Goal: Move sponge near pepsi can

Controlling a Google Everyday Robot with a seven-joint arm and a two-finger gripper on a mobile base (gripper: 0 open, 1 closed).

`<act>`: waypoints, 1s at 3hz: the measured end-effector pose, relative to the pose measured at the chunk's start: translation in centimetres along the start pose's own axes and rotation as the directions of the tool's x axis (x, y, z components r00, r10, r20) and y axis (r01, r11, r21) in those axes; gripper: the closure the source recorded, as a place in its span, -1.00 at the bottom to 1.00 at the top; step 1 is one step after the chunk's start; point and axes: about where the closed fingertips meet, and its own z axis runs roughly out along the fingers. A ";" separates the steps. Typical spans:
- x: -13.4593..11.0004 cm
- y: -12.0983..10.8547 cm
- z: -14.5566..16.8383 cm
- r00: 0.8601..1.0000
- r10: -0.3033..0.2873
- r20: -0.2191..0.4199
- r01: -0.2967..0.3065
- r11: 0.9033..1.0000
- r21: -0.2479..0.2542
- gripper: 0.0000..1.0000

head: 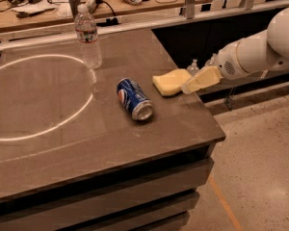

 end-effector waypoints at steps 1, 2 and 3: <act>-0.1 -5.7 -1.7 1.000 0.004 0.016 -0.007 0.982 0.188 -1.00; -0.7 -9.9 -2.8 0.999 -0.005 0.047 -0.010 0.949 0.316 -1.00; -0.7 -9.9 -2.8 0.999 -0.005 0.047 -0.010 0.949 0.316 -1.00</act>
Offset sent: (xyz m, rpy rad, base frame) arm 0.0813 -0.1153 0.0577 -0.1299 -0.3048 -0.3323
